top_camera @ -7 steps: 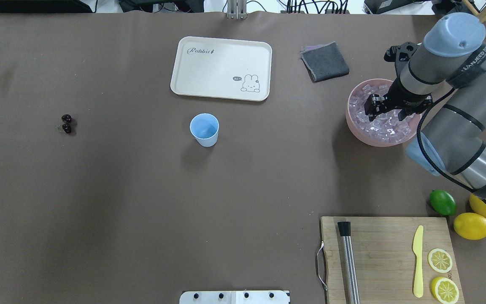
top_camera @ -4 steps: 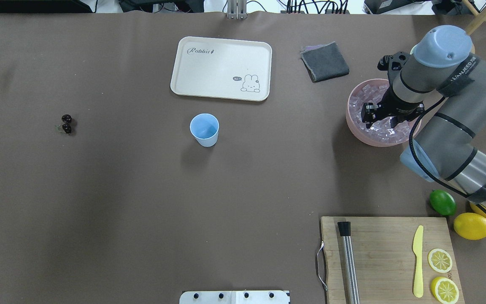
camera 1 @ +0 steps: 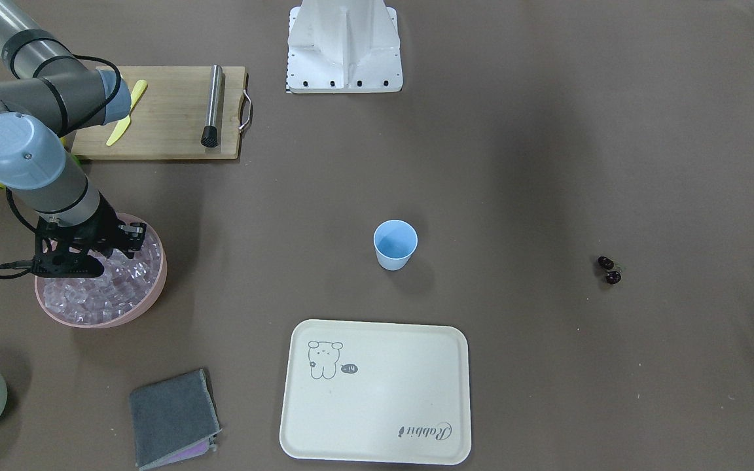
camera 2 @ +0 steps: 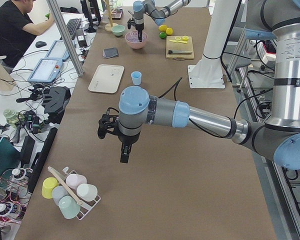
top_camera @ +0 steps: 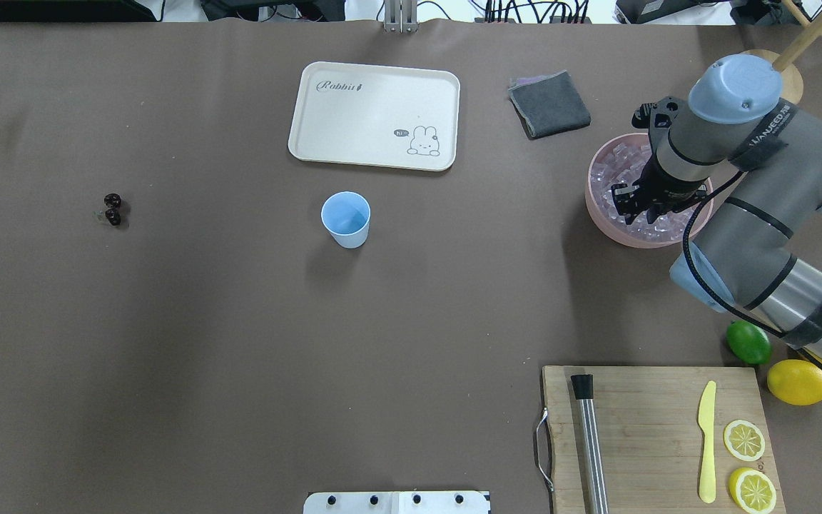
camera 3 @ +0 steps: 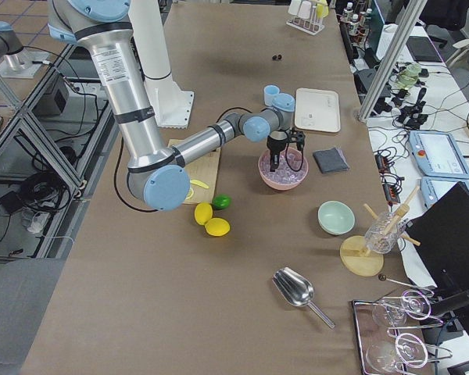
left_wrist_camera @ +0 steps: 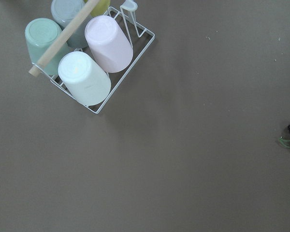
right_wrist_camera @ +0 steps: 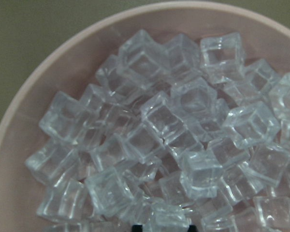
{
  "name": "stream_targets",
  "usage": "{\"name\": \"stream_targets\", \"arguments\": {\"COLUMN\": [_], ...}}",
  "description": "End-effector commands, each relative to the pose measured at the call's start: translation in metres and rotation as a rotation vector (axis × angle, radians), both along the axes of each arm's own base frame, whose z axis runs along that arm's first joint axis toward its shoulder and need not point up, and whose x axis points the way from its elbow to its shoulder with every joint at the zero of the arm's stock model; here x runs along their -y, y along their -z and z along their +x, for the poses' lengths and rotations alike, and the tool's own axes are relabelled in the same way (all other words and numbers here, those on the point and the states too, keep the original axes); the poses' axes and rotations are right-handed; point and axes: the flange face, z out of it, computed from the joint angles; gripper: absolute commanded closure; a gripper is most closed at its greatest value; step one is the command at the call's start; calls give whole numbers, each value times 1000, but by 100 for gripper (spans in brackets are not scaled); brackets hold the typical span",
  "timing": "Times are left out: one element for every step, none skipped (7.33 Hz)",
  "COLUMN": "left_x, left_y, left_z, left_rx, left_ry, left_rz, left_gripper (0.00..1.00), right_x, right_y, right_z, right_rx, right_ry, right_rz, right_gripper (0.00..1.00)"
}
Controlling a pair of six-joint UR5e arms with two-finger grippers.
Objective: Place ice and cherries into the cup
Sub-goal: 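Close the right gripper on an ice cube and lift it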
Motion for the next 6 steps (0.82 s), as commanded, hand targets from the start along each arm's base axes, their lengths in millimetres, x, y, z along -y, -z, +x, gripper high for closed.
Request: {"name": "stream_targets", "arguments": {"left_x": [-1, -2, -3, -3, -2, -2], "left_y": [-2, -2, -1, -1, -2, -2], "left_z": [0, 0, 0, 0, 0, 0], "left_rx": [0, 0, 0, -2, 0, 0], "left_ry": [0, 0, 0, 0, 0, 0], "left_rz": [-3, -3, -1, -1, -1, -1], "left_gripper": [2, 2, 2, 2, 2, 2], "right_x": [0, 4, 5, 0, 5, 5], "right_y": [9, 16, 28, 49, 93, 148], "right_z": [2, 12, 25, 31, 24, 0], "right_rx": [14, 28, 37, 48, 46, 23], "right_ry": [8, 5, 5, 10, 2, 7], "right_rz": [17, 29, 49, 38, 19, -25], "right_gripper": [83, 84, 85, 85, 85, 85]}}
